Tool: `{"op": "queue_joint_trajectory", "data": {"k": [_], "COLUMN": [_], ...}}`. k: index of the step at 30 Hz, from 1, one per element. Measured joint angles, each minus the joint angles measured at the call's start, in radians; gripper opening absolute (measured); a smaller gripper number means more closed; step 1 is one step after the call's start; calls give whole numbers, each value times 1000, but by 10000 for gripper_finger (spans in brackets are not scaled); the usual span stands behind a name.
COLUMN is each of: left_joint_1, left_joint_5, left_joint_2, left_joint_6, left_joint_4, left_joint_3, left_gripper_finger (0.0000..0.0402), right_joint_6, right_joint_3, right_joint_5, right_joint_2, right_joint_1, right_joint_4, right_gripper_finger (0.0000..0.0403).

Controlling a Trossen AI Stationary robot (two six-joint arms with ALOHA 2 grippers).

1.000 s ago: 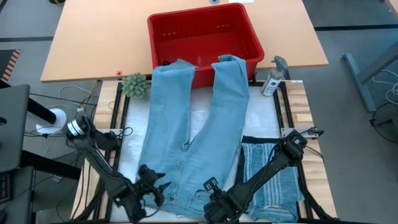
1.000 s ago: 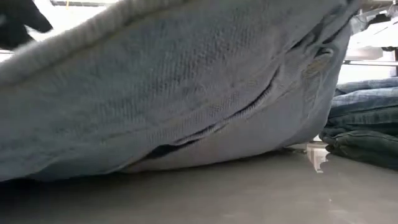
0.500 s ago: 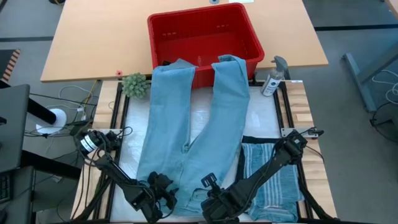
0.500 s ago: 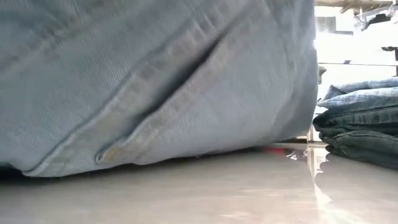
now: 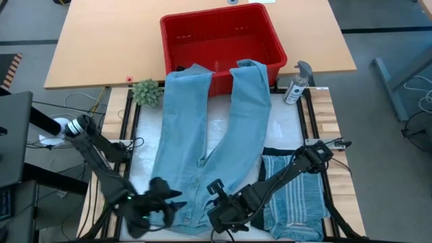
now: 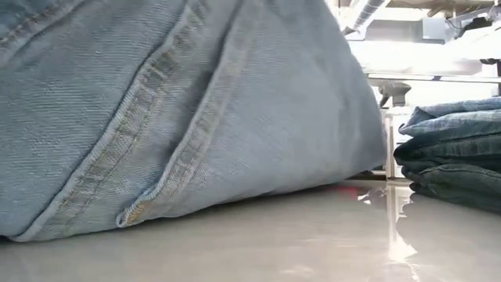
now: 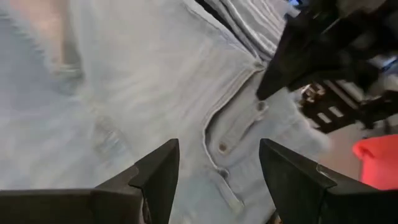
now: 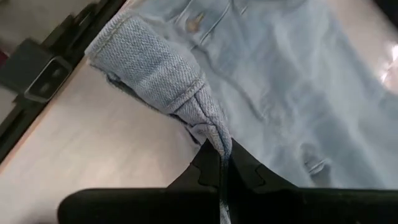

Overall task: Fold Laundry from Bin
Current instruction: Fold the light blue denim pants

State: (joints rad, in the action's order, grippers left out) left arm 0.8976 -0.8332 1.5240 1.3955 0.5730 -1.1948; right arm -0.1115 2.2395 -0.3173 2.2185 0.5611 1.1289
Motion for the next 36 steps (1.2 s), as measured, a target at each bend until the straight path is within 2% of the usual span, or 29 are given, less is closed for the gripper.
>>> {"op": "queue_joint_trajectory", "data": {"k": [5,8,10,16,19,21,24,26,30,36], "left_joint_1": [107,165,184,183,181,178,171,152,93,-14], "left_joint_5": [-22,-35,-8,224,345,409,422,436,418,487], "left_joint_2": [-20,-18,-16,-1,49,95,172,215,292,393], "left_joint_6": [273,382,413,563,653,689,696,662,507,281], "left_joint_4": [264,334,355,528,677,760,817,793,631,449], "left_joint_3": [2,6,8,7,7,8,9,8,8,8], "left_gripper_finger": [193,174,164,134,116,105,90,81,66,43], "right_joint_6": [-101,-144,-158,-200,-217,-219,-219,-215,-204,-201], "right_joint_3": [54,73,73,75,75,73,74,75,74,74], "right_joint_5": [-23,-27,-27,3,24,22,12,-5,-21,-63], "right_joint_2": [6,8,8,28,56,60,61,59,60,60], "right_joint_1": [-35,-62,-84,-129,-135,-126,-118,-107,-84,-48], "right_joint_4": [-58,-120,-198,-407,-479,-466,-463,-449,-426,-413], "right_gripper_finger": [27,27,27,27,27,27,27,27,27,27]}}
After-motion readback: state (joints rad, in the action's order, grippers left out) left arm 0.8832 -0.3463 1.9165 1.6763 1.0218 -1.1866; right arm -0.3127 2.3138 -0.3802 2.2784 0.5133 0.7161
